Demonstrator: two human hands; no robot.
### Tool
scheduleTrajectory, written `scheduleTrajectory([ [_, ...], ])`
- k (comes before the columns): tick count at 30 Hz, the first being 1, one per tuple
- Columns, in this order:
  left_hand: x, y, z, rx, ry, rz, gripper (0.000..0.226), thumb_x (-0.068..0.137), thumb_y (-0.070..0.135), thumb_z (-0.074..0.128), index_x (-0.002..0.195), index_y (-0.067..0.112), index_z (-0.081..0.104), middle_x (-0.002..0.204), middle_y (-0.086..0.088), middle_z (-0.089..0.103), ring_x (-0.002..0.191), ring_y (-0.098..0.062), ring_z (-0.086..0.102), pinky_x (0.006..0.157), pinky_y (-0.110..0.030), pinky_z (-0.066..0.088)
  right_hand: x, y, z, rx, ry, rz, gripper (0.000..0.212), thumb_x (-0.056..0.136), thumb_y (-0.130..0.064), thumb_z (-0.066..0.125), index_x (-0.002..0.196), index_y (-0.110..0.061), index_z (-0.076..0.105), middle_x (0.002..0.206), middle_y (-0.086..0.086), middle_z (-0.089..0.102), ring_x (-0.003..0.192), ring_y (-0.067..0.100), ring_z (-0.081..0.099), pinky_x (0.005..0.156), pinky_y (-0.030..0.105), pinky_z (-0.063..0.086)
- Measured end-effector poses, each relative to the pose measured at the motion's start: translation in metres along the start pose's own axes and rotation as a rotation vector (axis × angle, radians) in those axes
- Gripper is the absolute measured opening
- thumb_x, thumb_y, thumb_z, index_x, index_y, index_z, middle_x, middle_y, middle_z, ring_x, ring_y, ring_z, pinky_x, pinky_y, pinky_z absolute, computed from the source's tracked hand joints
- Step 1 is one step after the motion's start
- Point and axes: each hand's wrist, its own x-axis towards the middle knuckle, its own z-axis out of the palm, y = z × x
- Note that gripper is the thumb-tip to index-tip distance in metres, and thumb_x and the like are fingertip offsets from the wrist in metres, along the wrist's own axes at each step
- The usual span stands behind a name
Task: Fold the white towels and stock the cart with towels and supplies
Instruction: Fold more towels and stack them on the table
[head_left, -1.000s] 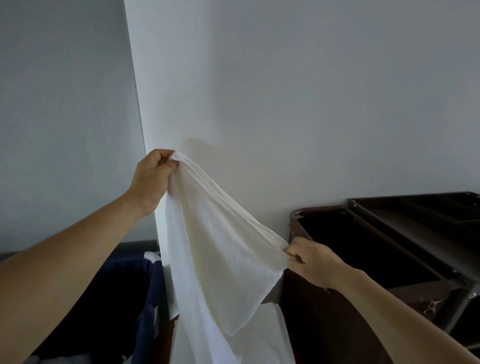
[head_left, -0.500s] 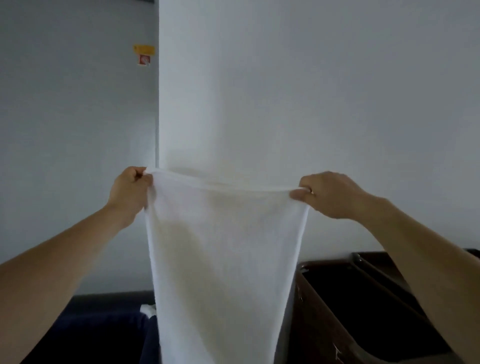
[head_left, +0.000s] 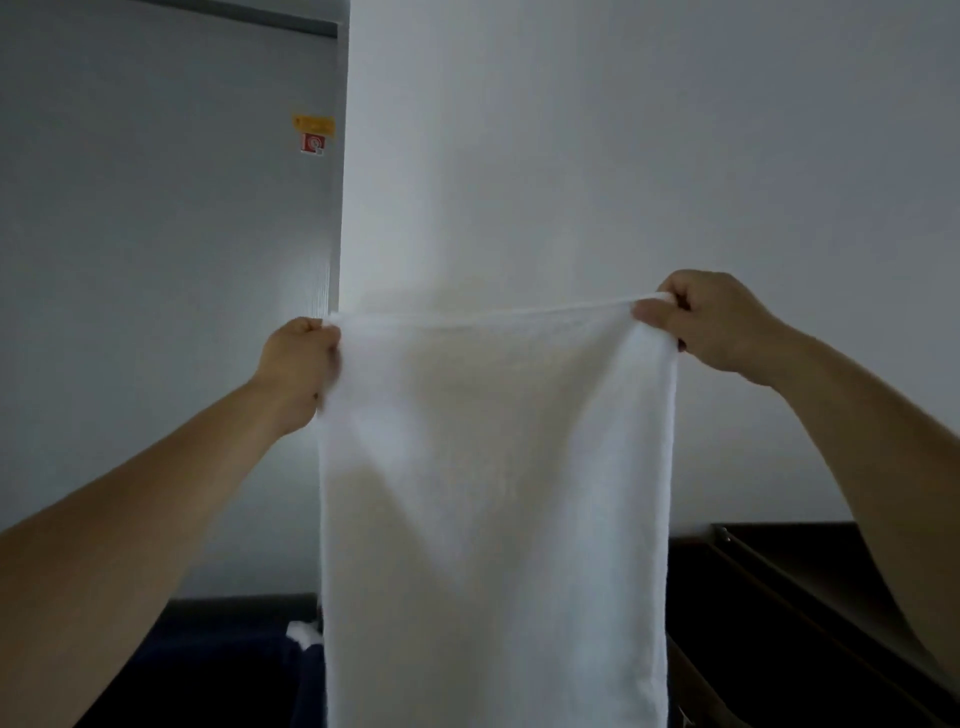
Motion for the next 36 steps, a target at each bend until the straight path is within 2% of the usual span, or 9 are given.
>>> scheduleTrajectory([
  [5,-0.022,-0.003,0.016,0.254,0.091,0.214,0.013,0.101,0.02,0.04,0.096,0.013,0.05,0.075,0.003,0.048,0.064,-0.011,0.044,0.053,-0.026,0.033,-0.01,0.02,0.008,0.065,-0.029,0.106,0.046,0.091,-0.027,0.071,0.133,-0.013,0.059,0.111,0.002,0.057,0.104,0.021,0.059,0.088,0.031,0.045],
  [8,-0.036,-0.001,0.027,0.285,0.121,0.329,0.015,0.103,0.023,0.035,0.1,0.011,0.045,0.078,0.007,0.046,0.066,-0.003,0.042,0.05,-0.013,0.031,-0.014,0.032,0.015,-0.06,-0.085,0.161,0.027,0.094,-0.029,0.067,0.102,-0.004,0.073,0.097,0.01,0.069,0.092,0.032,0.065,0.075,0.033,0.045],
  [10,-0.041,0.001,0.032,0.27,0.134,0.36,0.016,0.102,0.024,0.037,0.096,0.011,0.045,0.076,0.007,0.046,0.065,-0.004,0.042,0.049,-0.013,0.033,-0.018,0.039,0.021,-0.088,-0.099,0.229,0.035,0.098,-0.031,0.06,0.082,0.0,0.065,0.078,0.016,0.066,0.069,0.031,0.061,0.061,0.032,0.042],
  [15,-0.039,0.0,0.031,0.313,0.019,0.318,0.03,0.089,0.037,0.046,0.071,0.014,0.042,0.066,0.003,0.043,0.058,-0.014,0.04,0.051,-0.03,0.034,-0.029,0.042,0.038,0.319,-0.056,0.441,0.03,0.104,-0.03,0.049,0.094,-0.001,0.052,0.081,0.022,0.063,0.044,0.02,0.064,0.039,0.026,0.044],
  [20,-0.02,-0.007,0.011,0.228,-0.049,0.191,0.025,0.084,0.032,0.056,0.067,0.018,0.044,0.064,-0.001,0.043,0.062,-0.021,0.042,0.055,-0.03,0.032,-0.033,0.045,0.053,0.573,0.071,0.423,0.029,0.099,-0.028,0.06,0.085,-0.004,0.055,0.068,0.016,0.059,0.042,0.017,0.058,0.045,0.031,0.051],
  [24,-0.008,-0.011,-0.006,0.236,0.013,0.154,0.026,0.088,0.037,0.057,0.07,0.02,0.046,0.07,-0.004,0.05,0.069,-0.023,0.051,0.053,-0.031,0.037,-0.037,0.036,0.053,0.72,-0.154,0.306,0.013,0.086,-0.007,0.071,0.094,-0.003,0.062,0.072,0.005,0.065,0.053,0.012,0.059,0.058,0.026,0.054],
  [29,-0.01,-0.005,-0.004,0.19,0.099,0.273,0.031,0.096,0.03,0.057,0.069,0.025,0.045,0.066,0.008,0.047,0.057,-0.008,0.044,0.052,-0.024,0.037,-0.033,0.023,0.064,0.624,0.217,0.217,0.02,0.082,-0.001,0.076,0.081,-0.014,0.061,0.068,0.005,0.06,0.051,0.017,0.056,0.054,0.033,0.052],
  [32,-0.003,-0.006,-0.009,0.175,0.101,0.295,0.026,0.094,0.032,0.058,0.071,0.026,0.048,0.068,0.009,0.05,0.061,-0.009,0.048,0.059,-0.026,0.04,-0.036,0.017,0.072,0.692,0.17,0.263,0.02,0.089,-0.007,0.071,0.091,-0.02,0.056,0.078,0.004,0.064,0.047,0.015,0.064,0.041,0.028,0.05],
  [36,-0.003,-0.008,-0.004,0.096,0.025,0.323,0.021,0.098,0.029,0.057,0.077,0.028,0.053,0.072,0.008,0.055,0.062,-0.008,0.051,0.055,-0.024,0.042,-0.026,0.01,0.061,0.727,0.374,0.158,0.023,0.089,-0.004,0.068,0.095,-0.019,0.051,0.075,0.006,0.062,0.044,0.015,0.062,0.04,0.029,0.05],
])
